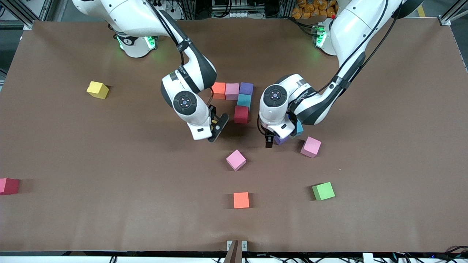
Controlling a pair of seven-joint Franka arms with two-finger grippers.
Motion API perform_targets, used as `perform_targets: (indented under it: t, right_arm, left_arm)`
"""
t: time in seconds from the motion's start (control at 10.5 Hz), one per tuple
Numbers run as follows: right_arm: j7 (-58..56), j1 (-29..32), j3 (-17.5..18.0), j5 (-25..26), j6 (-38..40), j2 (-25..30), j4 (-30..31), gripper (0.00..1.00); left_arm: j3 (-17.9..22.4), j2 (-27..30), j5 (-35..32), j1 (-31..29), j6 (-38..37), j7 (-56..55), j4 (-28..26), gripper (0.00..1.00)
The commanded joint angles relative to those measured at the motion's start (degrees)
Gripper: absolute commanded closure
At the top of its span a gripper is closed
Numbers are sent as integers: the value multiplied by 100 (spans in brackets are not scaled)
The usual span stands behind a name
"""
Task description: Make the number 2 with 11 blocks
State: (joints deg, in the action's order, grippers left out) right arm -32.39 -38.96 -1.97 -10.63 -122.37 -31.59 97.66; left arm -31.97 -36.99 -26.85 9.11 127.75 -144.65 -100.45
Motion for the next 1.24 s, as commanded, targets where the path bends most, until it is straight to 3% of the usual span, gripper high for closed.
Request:
perform_targets:
  t: [0.0, 0.1, 0.38, 0.57, 1.14]
  right_arm:
    - [-232, -557, -23, 968, -285, 364, 367, 100]
    - [-459, -769, -14, 1218, -539, 382, 463, 100]
    - [-1698, -736, -14, 1221, -1709, 505, 1210, 100]
    - [-2235, -744, -14, 1212, -1711, 514, 1220, 100]
    - [-2184, -964, -14, 1194, -1667, 374, 1194, 100]
  left_arm:
    - [-3, 270, -31, -294, -66, -877, -308, 0]
    - [-3, 367, -22, -409, -66, -1098, -405, 0]
    - [-29, 368, -31, -691, -14, -1294, -493, 0]
    - [-29, 359, 48, -691, -5, -1311, -485, 0]
    - [-55, 263, 154, -621, -5, -1487, -476, 0]
